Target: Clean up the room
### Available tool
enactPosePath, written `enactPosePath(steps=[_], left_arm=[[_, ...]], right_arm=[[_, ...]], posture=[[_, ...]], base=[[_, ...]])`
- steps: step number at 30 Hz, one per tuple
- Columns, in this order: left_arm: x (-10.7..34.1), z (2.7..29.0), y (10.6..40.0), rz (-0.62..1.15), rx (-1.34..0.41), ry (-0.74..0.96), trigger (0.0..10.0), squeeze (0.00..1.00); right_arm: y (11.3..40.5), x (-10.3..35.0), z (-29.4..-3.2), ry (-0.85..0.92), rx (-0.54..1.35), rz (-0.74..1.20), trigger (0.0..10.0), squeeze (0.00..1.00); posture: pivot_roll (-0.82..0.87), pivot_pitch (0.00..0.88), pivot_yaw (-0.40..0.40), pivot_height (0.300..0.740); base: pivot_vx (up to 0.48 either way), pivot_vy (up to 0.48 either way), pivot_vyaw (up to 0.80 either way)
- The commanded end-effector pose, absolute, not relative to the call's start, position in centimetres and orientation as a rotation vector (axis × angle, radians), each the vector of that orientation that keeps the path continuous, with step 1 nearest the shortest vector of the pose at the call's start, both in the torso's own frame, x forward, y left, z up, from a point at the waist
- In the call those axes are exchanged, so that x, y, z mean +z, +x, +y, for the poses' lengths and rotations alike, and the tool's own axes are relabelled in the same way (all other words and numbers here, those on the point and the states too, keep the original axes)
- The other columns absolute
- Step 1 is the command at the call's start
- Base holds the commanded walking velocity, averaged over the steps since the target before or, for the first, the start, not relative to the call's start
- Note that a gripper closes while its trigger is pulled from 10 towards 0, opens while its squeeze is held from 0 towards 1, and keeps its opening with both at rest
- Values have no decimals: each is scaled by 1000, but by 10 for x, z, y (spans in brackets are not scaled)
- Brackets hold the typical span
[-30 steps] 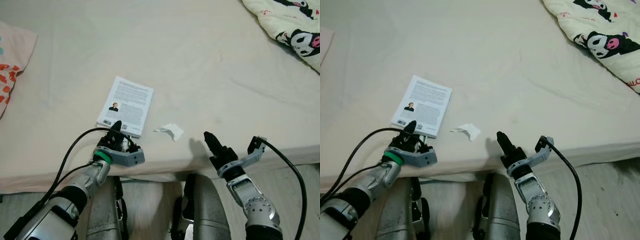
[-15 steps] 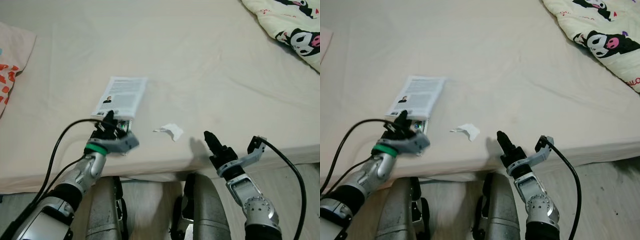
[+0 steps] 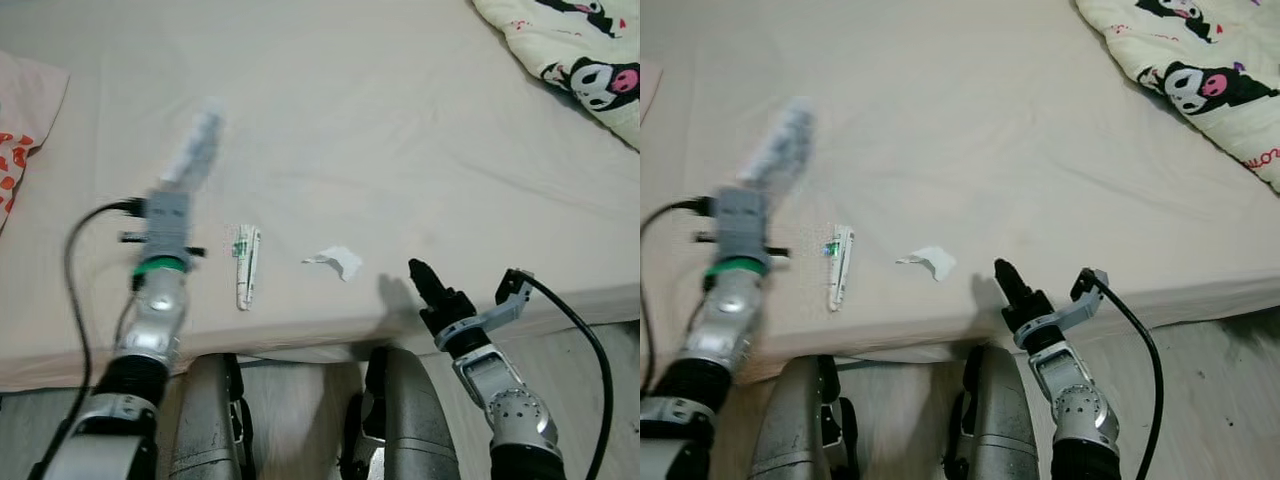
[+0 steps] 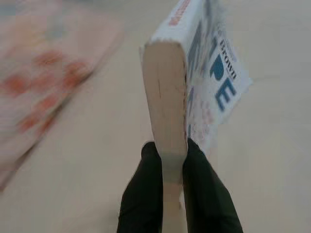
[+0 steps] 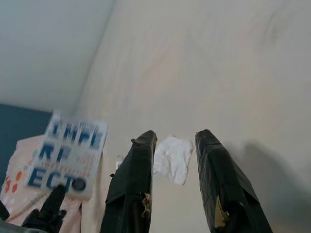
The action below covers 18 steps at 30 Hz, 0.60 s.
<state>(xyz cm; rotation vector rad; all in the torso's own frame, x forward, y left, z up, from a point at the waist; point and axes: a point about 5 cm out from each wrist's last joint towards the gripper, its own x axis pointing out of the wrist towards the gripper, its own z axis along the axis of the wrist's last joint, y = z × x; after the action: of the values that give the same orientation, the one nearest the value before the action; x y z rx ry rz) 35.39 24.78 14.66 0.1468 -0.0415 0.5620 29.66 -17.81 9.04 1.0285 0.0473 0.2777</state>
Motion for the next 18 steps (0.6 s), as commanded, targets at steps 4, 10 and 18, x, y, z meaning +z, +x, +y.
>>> enactPosePath(steps=[4,10,18], left_arm=[[148,294,331,5,833,163,10000,0],[106,308,318,365,910,19,10000,0],[111,281,337,264,691,-354,10000,0]], right_arm=[[291,80,-179,1044,255,73,10000,0],[291,78,-177,1047,258,80,10000,0],[292,80,-177,1044,262,77,10000,0]], posture=[[61,256,28,596],[72,259,22,596],[57,260,23,596]], base=[[0,0,0],[0,0,0],[0,0,0]])
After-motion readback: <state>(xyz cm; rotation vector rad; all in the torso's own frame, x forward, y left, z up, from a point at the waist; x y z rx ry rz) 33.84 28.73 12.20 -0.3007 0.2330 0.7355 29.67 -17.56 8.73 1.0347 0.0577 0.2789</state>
